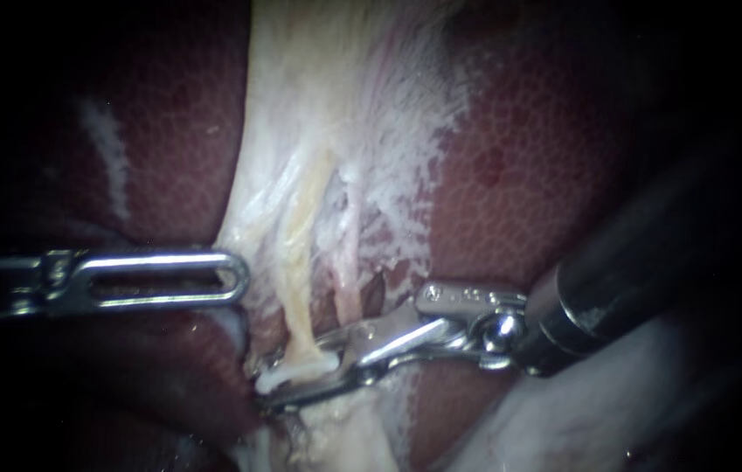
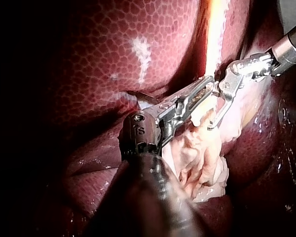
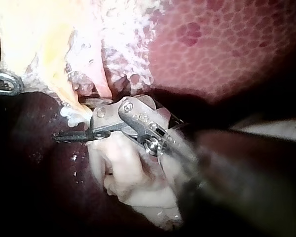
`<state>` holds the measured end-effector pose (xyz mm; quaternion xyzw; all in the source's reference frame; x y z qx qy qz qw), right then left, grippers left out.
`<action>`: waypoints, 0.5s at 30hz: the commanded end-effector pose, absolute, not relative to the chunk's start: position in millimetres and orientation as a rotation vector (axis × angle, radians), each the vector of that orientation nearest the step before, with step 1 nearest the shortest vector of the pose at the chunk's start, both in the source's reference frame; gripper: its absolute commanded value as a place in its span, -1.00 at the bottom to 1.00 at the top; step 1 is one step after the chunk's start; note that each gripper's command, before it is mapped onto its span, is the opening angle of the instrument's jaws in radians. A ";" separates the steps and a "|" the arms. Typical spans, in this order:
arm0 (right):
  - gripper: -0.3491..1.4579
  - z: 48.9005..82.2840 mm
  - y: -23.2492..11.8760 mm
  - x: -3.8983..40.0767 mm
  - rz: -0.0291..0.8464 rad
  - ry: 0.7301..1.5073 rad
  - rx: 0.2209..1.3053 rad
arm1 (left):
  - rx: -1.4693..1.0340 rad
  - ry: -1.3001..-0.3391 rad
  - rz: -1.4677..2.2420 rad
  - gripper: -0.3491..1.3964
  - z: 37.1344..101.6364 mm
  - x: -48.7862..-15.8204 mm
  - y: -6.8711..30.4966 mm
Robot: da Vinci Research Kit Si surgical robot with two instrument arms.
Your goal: Going back second clip left tube
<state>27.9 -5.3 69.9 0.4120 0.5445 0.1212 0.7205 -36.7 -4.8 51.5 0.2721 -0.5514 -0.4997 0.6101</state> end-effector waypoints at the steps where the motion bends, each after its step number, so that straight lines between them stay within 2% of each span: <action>1: -0.02 69.9 -5.4 28.0 0.257 1.215 0.900 | 0.628 -1.274 -1.153 -1.00 51.5 -36.7 -4.8; 15: 0.05 70.7 -5.9 29.7 0.194 1.258 0.809 | 0.627 -1.274 -1.153 -1.00 51.6 -36.8 -4.9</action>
